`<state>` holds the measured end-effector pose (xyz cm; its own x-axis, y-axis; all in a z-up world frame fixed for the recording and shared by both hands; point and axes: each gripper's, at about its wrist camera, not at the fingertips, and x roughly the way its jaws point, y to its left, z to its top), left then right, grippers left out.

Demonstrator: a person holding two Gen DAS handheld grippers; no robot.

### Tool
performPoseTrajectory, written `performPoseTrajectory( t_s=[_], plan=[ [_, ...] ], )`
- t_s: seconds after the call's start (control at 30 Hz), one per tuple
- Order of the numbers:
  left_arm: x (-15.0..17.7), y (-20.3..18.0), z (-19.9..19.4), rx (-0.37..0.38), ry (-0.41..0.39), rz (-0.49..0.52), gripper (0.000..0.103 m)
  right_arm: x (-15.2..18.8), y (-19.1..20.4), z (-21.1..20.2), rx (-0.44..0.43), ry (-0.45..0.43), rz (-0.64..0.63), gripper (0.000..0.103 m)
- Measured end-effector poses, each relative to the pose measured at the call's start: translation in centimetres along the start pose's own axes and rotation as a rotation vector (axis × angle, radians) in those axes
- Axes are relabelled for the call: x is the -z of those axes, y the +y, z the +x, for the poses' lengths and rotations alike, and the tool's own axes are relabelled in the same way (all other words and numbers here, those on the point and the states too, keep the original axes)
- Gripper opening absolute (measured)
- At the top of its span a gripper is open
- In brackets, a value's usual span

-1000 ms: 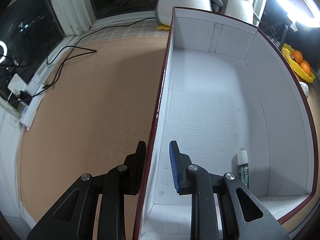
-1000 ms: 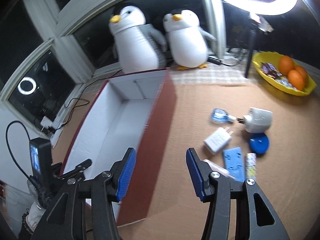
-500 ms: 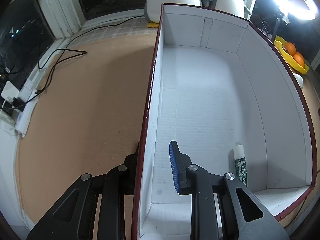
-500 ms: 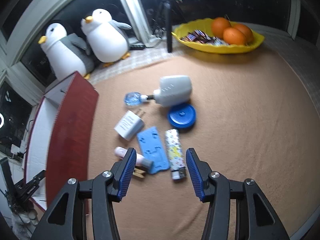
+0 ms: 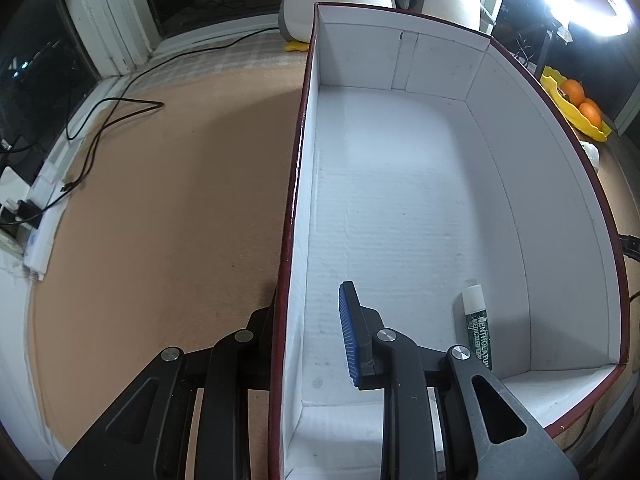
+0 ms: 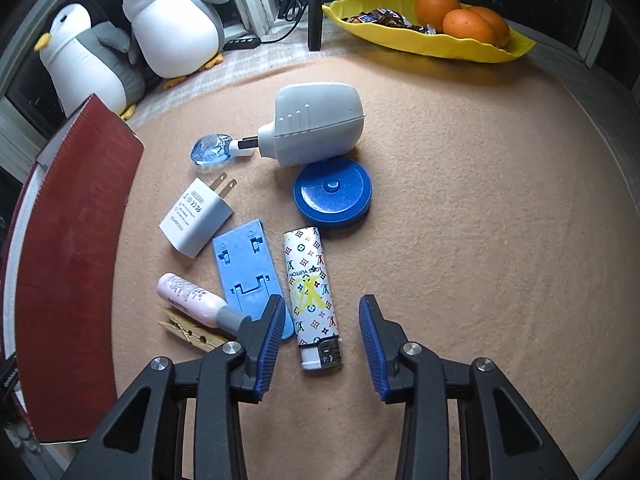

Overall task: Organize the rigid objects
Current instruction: 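Return the right gripper to the items and grasp the patterned lighter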

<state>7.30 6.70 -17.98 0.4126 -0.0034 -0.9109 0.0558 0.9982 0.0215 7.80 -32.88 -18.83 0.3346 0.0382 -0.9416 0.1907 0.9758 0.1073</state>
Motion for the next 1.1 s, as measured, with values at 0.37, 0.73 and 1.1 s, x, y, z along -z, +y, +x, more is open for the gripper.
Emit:
performPoseTrajectory(
  t_s=[0.37,0.73,1.1],
  plan=[
    [-0.4,0.8,-1.2,0.04,-0.018,-0.048,0.016,-0.3,0.6,0.7,0.032,0.015,-0.027,0.034],
    [-0.4,1.2,-2.9,0.036,-0.054,-0.063,0.007,-0.5,0.8,1.0,0.033,0.014,-0.032,0.031],
    [0.1,1.2,-3.4,0.013,-0.071,-0.065,0.004,-0.4,0.7,1.0,-0.007,0.012,-0.048,0.021]
  ],
)
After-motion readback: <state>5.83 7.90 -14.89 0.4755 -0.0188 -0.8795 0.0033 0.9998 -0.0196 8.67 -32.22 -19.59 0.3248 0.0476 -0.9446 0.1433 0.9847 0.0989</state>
